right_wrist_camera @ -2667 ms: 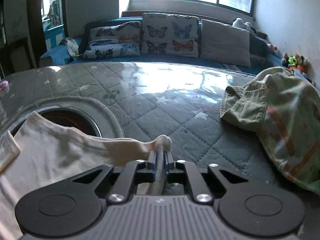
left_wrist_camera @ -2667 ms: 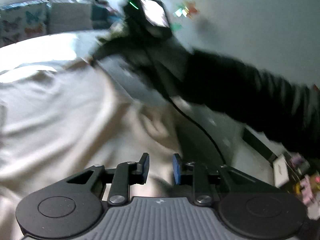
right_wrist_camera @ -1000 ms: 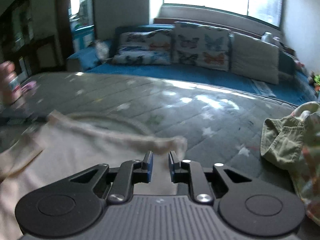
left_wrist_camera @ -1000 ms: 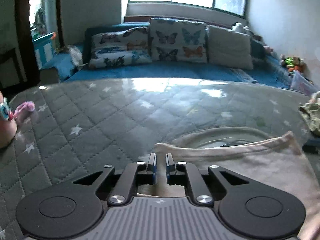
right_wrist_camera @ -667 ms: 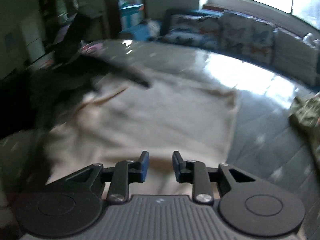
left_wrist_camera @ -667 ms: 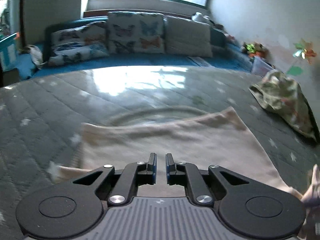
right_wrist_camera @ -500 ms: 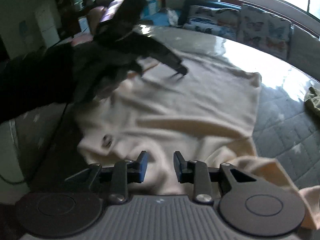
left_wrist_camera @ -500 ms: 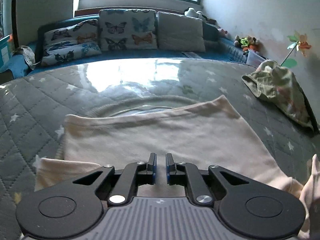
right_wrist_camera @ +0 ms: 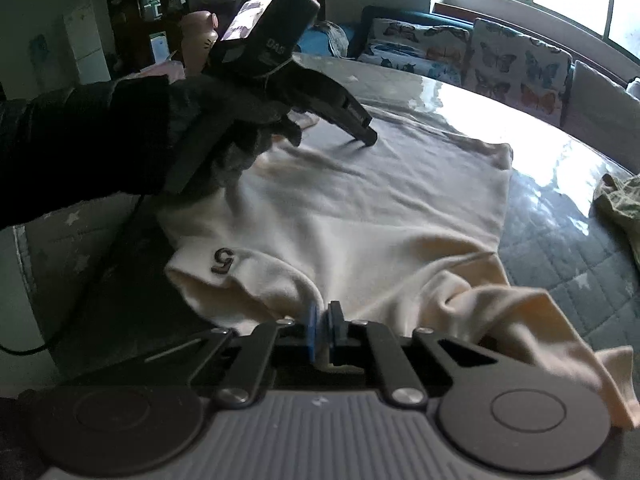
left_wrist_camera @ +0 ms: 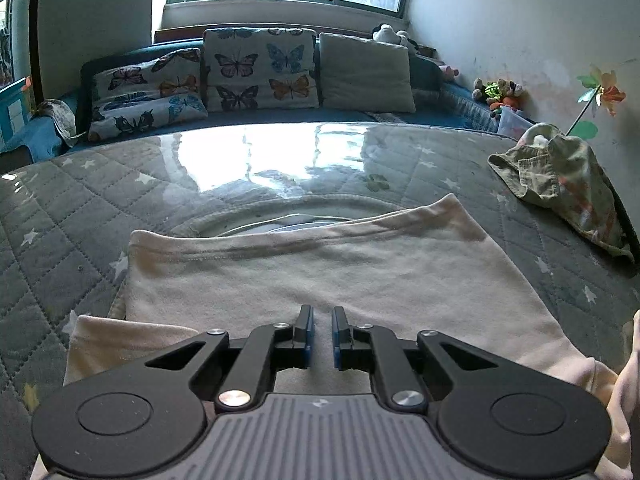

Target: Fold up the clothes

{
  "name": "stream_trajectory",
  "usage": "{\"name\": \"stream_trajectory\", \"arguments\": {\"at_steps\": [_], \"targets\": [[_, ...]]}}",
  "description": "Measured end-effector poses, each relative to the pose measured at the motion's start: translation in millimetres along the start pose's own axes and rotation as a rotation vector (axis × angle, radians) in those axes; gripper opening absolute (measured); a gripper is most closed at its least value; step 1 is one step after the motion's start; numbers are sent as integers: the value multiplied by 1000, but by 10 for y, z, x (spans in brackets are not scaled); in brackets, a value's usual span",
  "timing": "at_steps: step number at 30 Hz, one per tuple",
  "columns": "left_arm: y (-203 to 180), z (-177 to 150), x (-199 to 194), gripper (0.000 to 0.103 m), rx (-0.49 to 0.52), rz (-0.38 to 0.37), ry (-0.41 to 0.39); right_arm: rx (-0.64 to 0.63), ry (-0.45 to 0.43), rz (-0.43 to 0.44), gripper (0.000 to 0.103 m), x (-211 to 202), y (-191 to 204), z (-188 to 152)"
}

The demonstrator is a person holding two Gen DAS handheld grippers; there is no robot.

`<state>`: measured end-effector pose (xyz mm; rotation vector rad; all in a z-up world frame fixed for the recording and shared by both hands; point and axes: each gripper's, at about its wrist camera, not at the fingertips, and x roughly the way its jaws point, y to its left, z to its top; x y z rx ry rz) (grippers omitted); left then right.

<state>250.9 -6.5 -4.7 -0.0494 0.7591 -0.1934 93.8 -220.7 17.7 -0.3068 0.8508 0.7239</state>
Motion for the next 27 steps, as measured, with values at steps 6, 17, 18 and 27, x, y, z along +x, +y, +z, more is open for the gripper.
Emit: {"name": "stream_trajectory", "arguments": {"at_steps": [6,17,18,27], "targets": [[23,6,7,11,-4,-4,-6,43,-12,2,7,-96,-89,18],[-13,-16,17,15,27,4,-20,146,0,-126,15,97,-418,15],[-10,-21,17,15,29,2,-24,150,6,-126,15,74,-423,-33],[-111,-46,-116,42,52,-32,-5,302,-74,-276,22,-401,-855,-220]]}}
